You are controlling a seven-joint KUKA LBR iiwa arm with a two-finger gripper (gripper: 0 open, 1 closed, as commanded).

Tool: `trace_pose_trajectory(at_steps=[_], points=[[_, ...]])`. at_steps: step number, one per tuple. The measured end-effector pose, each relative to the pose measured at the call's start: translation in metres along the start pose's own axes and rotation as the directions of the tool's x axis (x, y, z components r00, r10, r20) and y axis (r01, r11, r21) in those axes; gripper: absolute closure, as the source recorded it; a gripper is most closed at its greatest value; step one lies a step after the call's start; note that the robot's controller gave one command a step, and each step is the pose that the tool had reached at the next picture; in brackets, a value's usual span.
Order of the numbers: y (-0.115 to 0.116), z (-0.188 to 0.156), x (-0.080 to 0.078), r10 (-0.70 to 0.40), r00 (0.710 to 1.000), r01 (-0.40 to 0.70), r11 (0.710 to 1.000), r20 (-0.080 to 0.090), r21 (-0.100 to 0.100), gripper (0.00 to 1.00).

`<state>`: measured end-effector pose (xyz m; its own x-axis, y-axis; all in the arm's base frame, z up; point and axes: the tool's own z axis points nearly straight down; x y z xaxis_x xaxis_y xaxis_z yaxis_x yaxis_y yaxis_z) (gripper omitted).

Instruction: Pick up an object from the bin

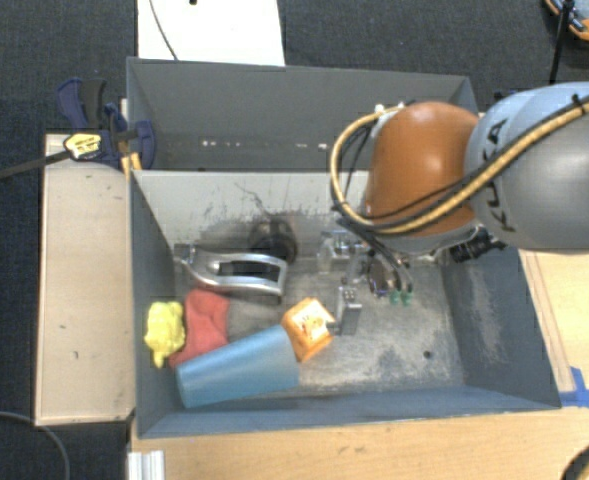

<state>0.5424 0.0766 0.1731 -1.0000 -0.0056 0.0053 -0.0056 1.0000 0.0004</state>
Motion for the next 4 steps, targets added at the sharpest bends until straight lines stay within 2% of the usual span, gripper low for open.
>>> trace_pose_trajectory(at_steps=[1, 2, 3, 4], points=[[0.0, -0.005, -0.002, 0.002, 1.0, -0.002, 1.0, 0.008, -0.001, 0.0], [0.024, 0.045, 0.01, -0.104, 0.994, 0.104, 0.995, 0.011, 0.0, 0.0], [0.067, 0.036, 0.034, -0.218, 0.976, 0.218, 0.976, 0.001, 0.004, 0.0], [0.045, 0.032, 0.026, -0.033, 0.999, 0.033, 0.999, 0.007, 0.0, 0.0]])
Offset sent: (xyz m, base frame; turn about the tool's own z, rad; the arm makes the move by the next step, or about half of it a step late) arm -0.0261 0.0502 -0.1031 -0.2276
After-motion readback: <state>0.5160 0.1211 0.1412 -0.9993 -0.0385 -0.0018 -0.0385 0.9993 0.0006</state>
